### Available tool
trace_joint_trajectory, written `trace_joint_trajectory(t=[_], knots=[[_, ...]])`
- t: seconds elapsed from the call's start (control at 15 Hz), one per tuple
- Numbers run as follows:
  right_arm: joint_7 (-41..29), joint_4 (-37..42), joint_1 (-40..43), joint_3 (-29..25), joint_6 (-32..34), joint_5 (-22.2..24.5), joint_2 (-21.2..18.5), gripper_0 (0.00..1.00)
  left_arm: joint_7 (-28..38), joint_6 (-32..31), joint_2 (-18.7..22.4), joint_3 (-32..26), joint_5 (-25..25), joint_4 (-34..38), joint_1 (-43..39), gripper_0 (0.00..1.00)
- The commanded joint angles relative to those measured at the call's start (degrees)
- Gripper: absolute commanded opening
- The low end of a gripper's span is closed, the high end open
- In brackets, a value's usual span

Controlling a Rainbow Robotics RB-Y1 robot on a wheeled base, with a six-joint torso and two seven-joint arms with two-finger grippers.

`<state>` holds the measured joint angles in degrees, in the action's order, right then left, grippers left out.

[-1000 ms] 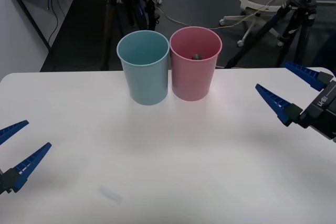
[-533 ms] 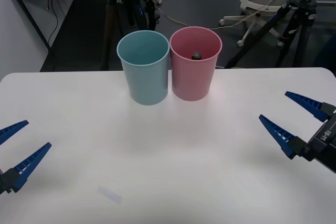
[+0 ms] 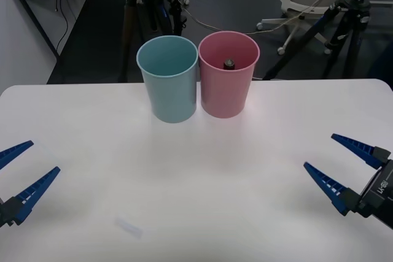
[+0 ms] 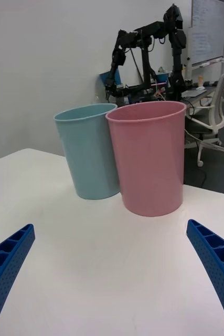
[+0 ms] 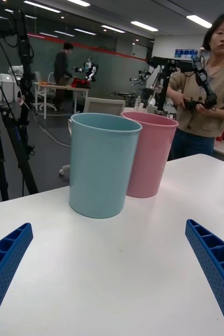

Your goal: Grasp the object on the table and drop it into the matching bin: aluminum can to the light blue bin, PET bottle to the pink bin.

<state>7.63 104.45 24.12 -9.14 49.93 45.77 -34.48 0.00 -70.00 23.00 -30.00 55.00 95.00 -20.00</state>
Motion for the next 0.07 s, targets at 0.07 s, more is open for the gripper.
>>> trace_joint_trajectory(t=[0.07], knots=[[-0.2,0.0,0.3,-0.4,0.3,0.0,0.2,1.00,0.0,0.0,0.0,0.0,0.0,0.0,0.0,1.00]])
